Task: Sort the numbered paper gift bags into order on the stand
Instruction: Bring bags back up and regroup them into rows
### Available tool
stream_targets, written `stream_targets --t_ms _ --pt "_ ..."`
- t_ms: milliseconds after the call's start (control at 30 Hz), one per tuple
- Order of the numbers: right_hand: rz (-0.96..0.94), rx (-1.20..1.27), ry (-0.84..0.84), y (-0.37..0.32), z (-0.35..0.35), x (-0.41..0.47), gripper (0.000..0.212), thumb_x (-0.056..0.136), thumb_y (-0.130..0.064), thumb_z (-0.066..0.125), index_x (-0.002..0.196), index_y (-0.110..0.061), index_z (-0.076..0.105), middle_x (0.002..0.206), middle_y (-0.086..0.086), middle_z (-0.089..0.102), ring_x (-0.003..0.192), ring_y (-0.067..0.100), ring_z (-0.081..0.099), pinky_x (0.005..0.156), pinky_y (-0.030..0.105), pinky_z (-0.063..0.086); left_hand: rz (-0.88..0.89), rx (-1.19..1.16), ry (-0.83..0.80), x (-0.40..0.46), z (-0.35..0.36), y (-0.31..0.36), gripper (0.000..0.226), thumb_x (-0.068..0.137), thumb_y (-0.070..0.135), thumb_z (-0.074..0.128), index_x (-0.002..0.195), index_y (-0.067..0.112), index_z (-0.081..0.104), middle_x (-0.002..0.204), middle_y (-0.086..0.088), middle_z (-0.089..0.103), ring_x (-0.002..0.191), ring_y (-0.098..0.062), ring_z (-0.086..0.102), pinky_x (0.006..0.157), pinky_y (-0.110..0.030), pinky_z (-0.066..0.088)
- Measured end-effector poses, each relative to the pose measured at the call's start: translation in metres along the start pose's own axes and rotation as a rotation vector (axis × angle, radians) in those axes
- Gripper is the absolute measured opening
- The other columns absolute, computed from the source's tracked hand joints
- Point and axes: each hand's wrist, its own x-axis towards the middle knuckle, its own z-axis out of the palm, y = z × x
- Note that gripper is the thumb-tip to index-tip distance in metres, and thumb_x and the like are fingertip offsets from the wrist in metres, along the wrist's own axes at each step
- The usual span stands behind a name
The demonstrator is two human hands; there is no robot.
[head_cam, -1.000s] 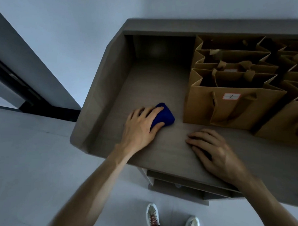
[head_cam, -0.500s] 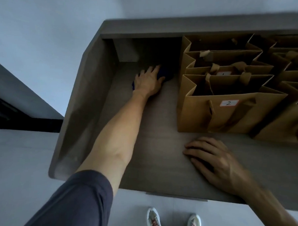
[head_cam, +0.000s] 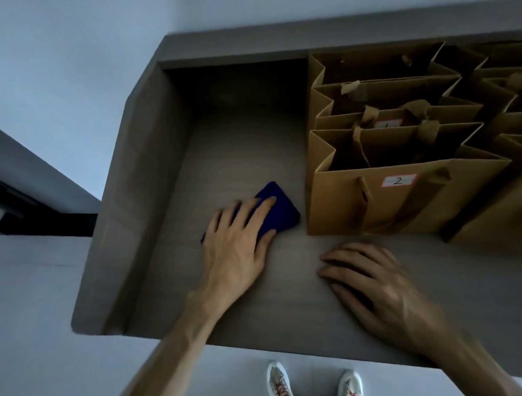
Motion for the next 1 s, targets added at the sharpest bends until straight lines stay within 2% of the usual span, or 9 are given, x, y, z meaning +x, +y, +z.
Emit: stream_targets --t_ms 200,367,500,667,867,1000 --pt "-0.007 0.008 0.025 0.0 -0.001 0.002 0.025 0.098 -0.03 0.055 0.118 -0.025 0.069 0.131 -0.007 0.061 0.123 0.017 0.053 0.1 0.039 0.043 -0.01 -0.051 -0.051 0.076 0.009 -0.008 0.053 0.097 0.042 0.046 0.147 0.031 0.033 0.141 0.001 0.05 0.126 -0.022 0.048 0.101 -0.039 0.039" --pt "-0.006 0.018 0.03 0.001 -0.002 0.003 0.023 0.097 -0.03 0.059 0.117 -0.026 0.069 0.131 -0.008 0.061 0.124 0.016 0.052 0.099 0.04 0.043 0.016 -0.023 -0.104 0.177 0.029 -0.025 0.054 0.1 0.038 0.041 0.151 0.034 0.024 0.148 -0.008 0.042 0.132 -0.032 0.041 0.105 -0.048 0.033" --pt "-0.007 0.015 0.035 0.0 -0.003 0.004 0.022 0.097 -0.031 0.058 0.116 -0.026 0.07 0.131 -0.009 0.061 0.123 0.015 0.052 0.101 0.037 0.043 0.003 0.055 -0.156 0.221 0.037 -0.034 0.055 0.101 0.036 0.039 0.152 0.037 0.018 0.154 -0.017 0.029 0.137 -0.04 0.032 0.111 -0.054 0.025" --pt "0.003 0.017 0.017 0.001 -0.004 0.002 0.023 0.099 -0.032 0.055 0.117 -0.027 0.069 0.13 -0.009 0.061 0.123 0.017 0.053 0.101 0.037 0.042 -0.04 0.128 -0.135 0.234 0.035 -0.055 0.052 0.102 0.034 0.037 0.151 0.033 0.024 0.15 -0.018 0.034 0.132 -0.041 0.038 0.108 -0.05 0.03" --pt "0.005 0.024 0.018 0.001 -0.004 0.001 0.024 0.1 -0.032 0.054 0.118 -0.026 0.069 0.13 -0.008 0.062 0.123 0.017 0.053 0.1 0.038 0.042 -0.191 0.124 -0.093 0.216 0.031 -0.117 0.049 0.102 0.032 0.035 0.15 0.033 0.026 0.146 -0.023 0.037 0.126 -0.046 0.041 0.105 -0.053 0.034" --pt "-0.008 0.017 0.02 0.001 -0.004 0.0 0.025 0.101 -0.033 0.053 0.119 -0.026 0.069 0.13 -0.008 0.061 0.124 0.016 0.052 0.101 0.037 0.042 -0.192 0.092 -0.074 0.193 0.023 -0.123 0.049 0.102 0.029 0.035 0.149 0.034 0.026 0.146 -0.022 0.037 0.121 -0.047 0.043 0.1 -0.052 0.038"
